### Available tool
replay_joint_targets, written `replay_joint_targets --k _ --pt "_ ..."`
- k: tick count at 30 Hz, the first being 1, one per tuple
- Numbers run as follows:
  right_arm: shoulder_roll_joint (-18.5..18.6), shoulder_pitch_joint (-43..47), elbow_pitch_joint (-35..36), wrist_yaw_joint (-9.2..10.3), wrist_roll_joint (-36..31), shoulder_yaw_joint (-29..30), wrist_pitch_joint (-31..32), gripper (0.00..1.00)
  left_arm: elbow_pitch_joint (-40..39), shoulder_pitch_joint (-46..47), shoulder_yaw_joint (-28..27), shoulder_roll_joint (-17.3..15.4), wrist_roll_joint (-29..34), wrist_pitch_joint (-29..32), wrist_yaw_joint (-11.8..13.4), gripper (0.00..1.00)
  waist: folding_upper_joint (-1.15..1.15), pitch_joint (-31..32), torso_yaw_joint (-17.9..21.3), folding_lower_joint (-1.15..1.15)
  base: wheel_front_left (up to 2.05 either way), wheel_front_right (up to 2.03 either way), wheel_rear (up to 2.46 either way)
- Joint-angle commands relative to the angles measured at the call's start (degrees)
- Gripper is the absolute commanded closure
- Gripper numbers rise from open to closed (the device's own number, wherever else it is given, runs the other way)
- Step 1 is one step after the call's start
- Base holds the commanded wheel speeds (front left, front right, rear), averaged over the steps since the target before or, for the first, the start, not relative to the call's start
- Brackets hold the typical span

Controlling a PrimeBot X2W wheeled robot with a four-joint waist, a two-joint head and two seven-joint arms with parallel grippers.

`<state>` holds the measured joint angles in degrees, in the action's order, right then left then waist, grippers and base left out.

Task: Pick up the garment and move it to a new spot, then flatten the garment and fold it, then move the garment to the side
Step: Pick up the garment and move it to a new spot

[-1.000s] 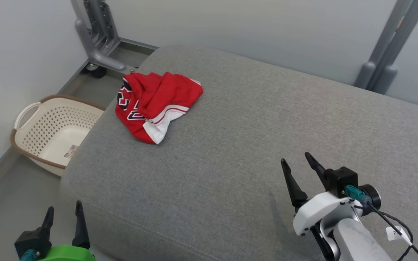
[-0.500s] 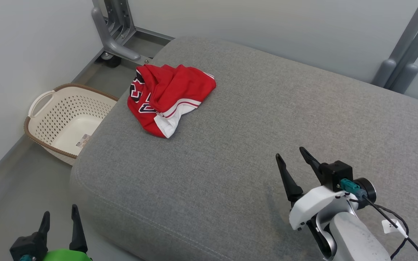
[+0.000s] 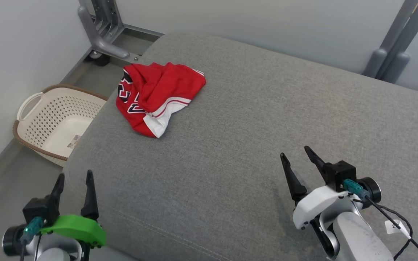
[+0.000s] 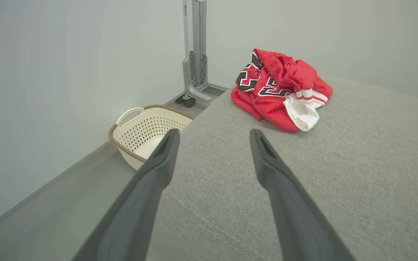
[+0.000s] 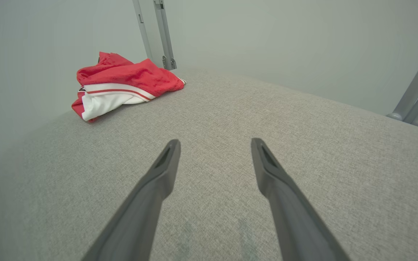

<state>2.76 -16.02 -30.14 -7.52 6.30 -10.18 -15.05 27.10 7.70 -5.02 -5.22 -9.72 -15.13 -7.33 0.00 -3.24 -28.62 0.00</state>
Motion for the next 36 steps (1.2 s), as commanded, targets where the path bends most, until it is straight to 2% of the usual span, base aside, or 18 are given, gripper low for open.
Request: replay_joint_targets --k 1,8,17,21,22,26,31,36 --pt "0.3 -0.9 0.2 0.07 -0.6 0.0 -0.1 0.00 0.3 1.9 1.3 -0.7 -0.9 0.0 -0.2 0.00 0.00 -1.7 1.5 0.00 0.00 0.00 0.00" --pt "0.3 -2.7 -0.2 0.07 -2.4 0.4 -0.1 0.00 2.3 10.5 9.0 -6.2 -7.9 0.0 -0.2 0.00 0.00 -5.6 4.3 0.00 0.00 0.00 0.00" --pt "1.2 -5.4 0.3 0.07 -3.4 -0.3 -0.1 0.00 9.0 23.3 22.1 -15.0 -19.4 0.9 -0.2 0.00 0.00 -10.1 8.5 0.00 0.00 0.00 0.00" --pt "1.4 -6.4 1.0 0.07 -3.9 -0.7 -0.1 0.00 10.8 28.5 27.2 -19.1 -25.3 3.3 -0.2 0.00 0.00 -11.9 10.8 0.00 0.00 0.00 0.00" --pt "1.6 -7.1 1.4 0.08 -4.1 -0.7 -0.1 0.00 11.3 30.9 29.5 -21.1 -28.0 4.6 -0.2 0.00 0.00 -12.9 12.0 0.00 0.00 0.00 0.00" --pt "1.9 -7.9 2.0 0.07 -4.5 -0.8 -0.1 0.00 11.6 34.5 34.1 -24.4 -34.2 7.7 -0.2 0.00 0.00 -14.8 14.4 0.00 0.00 0.00 0.00" --pt "2.2 -8.9 2.9 0.08 -4.7 -0.4 -0.1 0.00 11.5 37.1 37.7 -28.2 -42.6 12.5 -0.2 0.00 0.00 -17.1 17.5 0.00 0.00 0.00 0.00" --pt "2.3 -9.3 4.1 0.08 -5.4 0.2 -0.1 0.00 15.4 38.6 40.2 -31.6 -46.8 16.9 -0.2 0.00 0.00 -19.1 20.4 0.00 0.00 0.00 0.00"
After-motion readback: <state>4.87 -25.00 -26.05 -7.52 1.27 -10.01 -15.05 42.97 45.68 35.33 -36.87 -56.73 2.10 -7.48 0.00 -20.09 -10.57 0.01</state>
